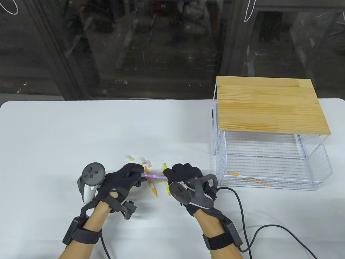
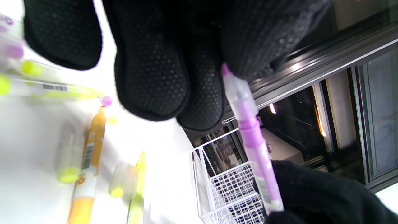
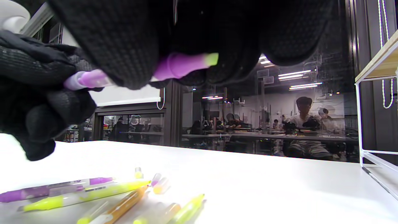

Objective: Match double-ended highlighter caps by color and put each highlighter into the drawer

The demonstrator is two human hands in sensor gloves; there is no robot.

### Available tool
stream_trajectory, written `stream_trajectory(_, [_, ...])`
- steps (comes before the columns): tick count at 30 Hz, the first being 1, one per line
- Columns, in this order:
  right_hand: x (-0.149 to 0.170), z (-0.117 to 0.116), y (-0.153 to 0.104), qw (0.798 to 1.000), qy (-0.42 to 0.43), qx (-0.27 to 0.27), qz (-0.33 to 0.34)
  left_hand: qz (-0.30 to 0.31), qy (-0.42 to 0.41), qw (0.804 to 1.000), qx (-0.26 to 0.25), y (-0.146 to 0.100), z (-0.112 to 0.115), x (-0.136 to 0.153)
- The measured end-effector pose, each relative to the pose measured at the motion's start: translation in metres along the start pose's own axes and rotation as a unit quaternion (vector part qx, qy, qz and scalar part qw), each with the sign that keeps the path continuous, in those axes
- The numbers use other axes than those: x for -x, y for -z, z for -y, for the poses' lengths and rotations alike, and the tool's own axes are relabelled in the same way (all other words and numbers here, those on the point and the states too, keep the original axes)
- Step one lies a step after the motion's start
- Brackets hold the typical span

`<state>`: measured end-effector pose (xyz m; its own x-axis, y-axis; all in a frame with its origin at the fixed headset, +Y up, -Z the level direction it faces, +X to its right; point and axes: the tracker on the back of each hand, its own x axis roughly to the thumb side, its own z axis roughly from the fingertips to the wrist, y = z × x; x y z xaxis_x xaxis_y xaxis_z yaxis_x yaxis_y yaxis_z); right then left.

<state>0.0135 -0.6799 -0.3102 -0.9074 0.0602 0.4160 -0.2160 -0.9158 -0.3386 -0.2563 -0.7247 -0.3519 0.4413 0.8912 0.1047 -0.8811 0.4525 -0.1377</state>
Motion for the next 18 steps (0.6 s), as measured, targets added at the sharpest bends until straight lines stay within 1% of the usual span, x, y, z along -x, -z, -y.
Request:
stream_trajectory(7, [0.0,0.0,0.0,1.0,-0.001,0.003,0.002,0.016,0.024,1.0,0.002,-0.001,0.003,-0.004])
stream_trajectory(10, [0.0,0.0,-0.001,1.0,0.0,0.003,0.003,0.028,0.055,0.998,-0.003,-0.002,0.003,-0.008])
stream_trajectory(14, [-0.002,0.0,-0.001,1.0,-0.002,0.001,0.01,0.059,0.129,0.99,-0.01,-0.003,0.004,-0.016])
stream_trajectory(18, [-0.003,-0.001,-0.001,1.0,-0.006,-0.01,0.016,0.095,0.212,0.973,-0.011,-0.006,0.01,-0.025])
